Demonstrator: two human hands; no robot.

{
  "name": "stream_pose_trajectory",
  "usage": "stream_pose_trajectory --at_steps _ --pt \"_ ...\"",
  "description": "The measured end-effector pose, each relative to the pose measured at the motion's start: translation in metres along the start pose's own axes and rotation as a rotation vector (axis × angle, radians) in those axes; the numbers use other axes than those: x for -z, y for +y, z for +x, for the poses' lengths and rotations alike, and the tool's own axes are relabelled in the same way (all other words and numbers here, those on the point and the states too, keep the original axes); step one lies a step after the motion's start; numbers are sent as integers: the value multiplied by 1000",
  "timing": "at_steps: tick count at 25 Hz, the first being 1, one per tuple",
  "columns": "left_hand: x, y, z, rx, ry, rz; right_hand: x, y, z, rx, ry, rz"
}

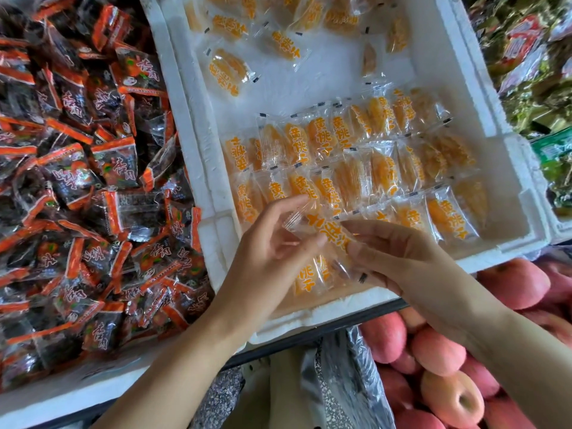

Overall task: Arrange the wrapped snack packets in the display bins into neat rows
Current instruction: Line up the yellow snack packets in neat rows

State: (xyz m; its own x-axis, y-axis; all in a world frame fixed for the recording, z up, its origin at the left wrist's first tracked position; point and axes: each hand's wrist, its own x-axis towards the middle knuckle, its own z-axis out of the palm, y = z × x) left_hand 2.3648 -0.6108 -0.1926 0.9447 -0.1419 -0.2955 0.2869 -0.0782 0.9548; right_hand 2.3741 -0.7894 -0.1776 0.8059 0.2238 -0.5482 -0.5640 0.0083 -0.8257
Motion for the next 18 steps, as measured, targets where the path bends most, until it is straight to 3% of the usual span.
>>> stream_pose_trajectory --at_steps 4,8,9,13,18 --pt "-8 1 4 -33 53 2 0 4 1 25 22 -94" --pt "-15 1 3 -68 33 156 5 13 3 61 99 -389" --pt "-17 1 3 -74 52 155 5 16 4 48 121 -334" --pt "-24 -5 4 -90 189 8 1 25 2 -47 172 262" --pt "-31 -17 -11 -131 120 143 0 35 3 -26 232 506"
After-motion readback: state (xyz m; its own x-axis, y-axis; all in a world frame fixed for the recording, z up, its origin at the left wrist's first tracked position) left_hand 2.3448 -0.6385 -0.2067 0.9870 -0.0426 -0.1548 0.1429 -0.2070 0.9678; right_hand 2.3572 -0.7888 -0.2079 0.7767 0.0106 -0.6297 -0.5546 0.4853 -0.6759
